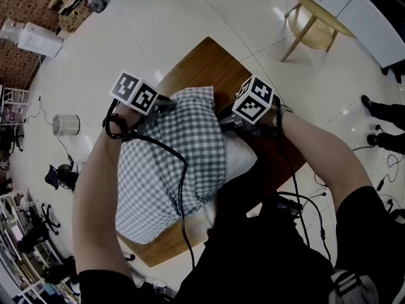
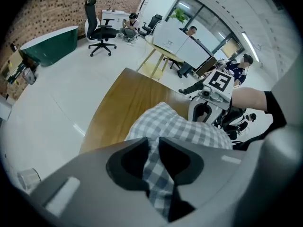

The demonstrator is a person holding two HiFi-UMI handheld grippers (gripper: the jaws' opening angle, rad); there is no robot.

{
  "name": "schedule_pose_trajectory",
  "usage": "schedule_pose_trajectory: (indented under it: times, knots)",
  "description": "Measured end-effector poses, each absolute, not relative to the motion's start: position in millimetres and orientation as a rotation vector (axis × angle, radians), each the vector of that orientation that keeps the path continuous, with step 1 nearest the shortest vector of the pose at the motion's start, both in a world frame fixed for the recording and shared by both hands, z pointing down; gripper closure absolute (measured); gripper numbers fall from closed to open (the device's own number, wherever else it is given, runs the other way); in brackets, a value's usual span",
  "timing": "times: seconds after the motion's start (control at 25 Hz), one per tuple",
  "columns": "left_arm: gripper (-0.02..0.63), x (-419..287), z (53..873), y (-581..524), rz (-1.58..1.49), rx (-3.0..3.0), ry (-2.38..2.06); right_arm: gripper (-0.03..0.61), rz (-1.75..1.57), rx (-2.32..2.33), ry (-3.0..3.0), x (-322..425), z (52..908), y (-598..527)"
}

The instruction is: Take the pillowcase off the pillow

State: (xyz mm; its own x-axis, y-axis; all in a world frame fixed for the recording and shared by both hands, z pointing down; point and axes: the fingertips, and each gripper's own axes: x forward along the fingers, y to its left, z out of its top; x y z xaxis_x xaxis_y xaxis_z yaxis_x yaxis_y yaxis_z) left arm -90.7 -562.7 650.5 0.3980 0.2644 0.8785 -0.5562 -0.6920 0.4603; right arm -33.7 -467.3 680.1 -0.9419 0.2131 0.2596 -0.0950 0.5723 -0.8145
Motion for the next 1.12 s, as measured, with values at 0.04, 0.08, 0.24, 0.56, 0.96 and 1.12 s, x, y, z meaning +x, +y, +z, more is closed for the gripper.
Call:
schedule_pose_trajectory:
  times: [0.04, 0.08, 0.24, 0.56, 0.96, 1.12]
  knots:
    - [0.544, -90.6, 646.7, -565.1, 1.383, 1.907, -0.271, 0.536, 1.28, -0.07, -2.488, -30.3, 677.1, -468.2]
    - [0.562, -90.7, 641.7, -567.8, 1.384, 1.916, -0.294, 0.548, 1.246, -0.042, -2.499, -26.4, 672.4, -469.5]
    - [0.588, -95.3, 624.3, -574.9, 1.36, 1.946, -0.404, 0.558, 1.08, 0.061, -2.544, -10.5, 650.4, -472.3]
    - [0.598, -122.1, 594.8, -570.0, 1.356, 1.879, -0.632, 0.56, 0.653, 0.177, -2.603, 8.3, 602.4, -449.7]
    - [0.6, -161.2, 559.2, -534.7, 1.297, 1.845, -0.806, 0.561, 0.315, 0.267, -2.654, 28.2, 520.3, -399.5]
    - [0.601, -175.8, 552.9, -528.5, 1.285, 1.83, -0.867, 0.561, 0.171, 0.296, -2.663, 31.6, 497.4, -387.1]
